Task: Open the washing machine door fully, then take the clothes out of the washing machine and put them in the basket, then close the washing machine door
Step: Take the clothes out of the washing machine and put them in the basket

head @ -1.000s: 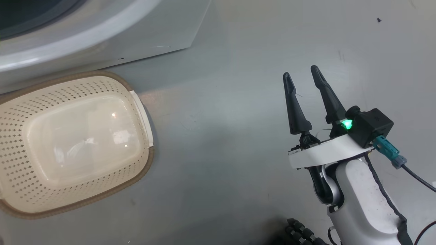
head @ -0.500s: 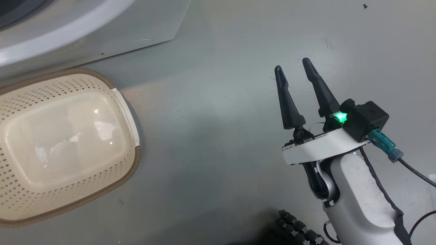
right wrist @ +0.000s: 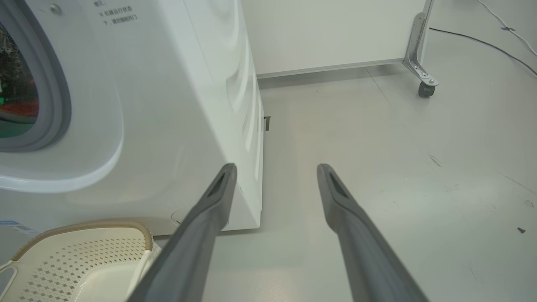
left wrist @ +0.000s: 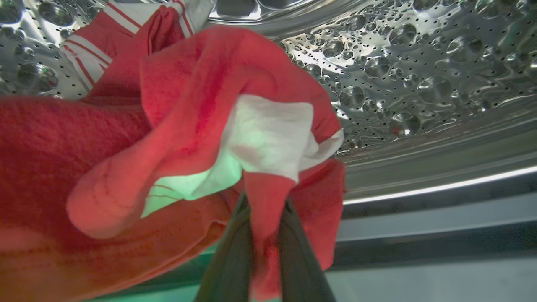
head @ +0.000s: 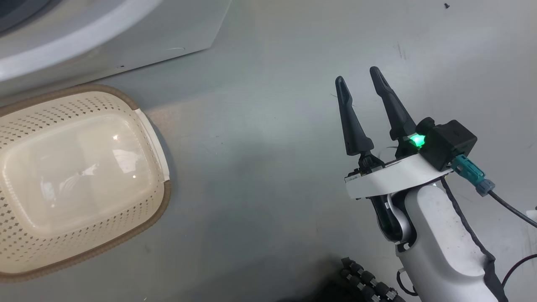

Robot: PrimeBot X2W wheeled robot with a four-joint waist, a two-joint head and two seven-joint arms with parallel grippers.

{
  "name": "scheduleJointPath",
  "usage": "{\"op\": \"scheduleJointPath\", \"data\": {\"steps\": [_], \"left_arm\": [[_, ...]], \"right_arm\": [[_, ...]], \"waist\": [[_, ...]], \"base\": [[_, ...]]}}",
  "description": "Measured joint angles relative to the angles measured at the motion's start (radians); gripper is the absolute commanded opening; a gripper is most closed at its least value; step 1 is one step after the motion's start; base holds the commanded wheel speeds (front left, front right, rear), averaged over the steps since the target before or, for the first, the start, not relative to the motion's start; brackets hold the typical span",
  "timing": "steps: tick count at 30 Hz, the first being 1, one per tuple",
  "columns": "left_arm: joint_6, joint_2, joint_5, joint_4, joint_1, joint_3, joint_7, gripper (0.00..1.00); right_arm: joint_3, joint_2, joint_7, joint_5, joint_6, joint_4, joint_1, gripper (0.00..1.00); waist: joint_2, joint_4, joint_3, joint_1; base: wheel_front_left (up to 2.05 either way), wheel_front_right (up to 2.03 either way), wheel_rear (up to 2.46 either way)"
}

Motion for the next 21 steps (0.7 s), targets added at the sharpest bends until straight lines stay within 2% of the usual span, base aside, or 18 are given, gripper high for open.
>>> {"op": "scheduleJointPath", "data": {"steps": [9,21], "left_arm": [[-0.001,-0.001,0.010,0.007,-0.004,-0.002,-0.075,0.00],[-0.009,-0.047,0.049,-0.014,0.090,-0.008,-0.289,0.00]], "right_arm": [[-0.004,0.000,0.000,0.000,-0.009,0.010,-0.010,1.00],[-0.022,0.000,0.000,-0.036,-0.008,0.033,-0.010,1.00]], "waist": [[0.0000,0.003,-0.009,0.0000],[0.0000,0.035,-0.044,0.0000]], "base": [[0.00,0.00,0.00],[0.00,0.00,0.00]]}}
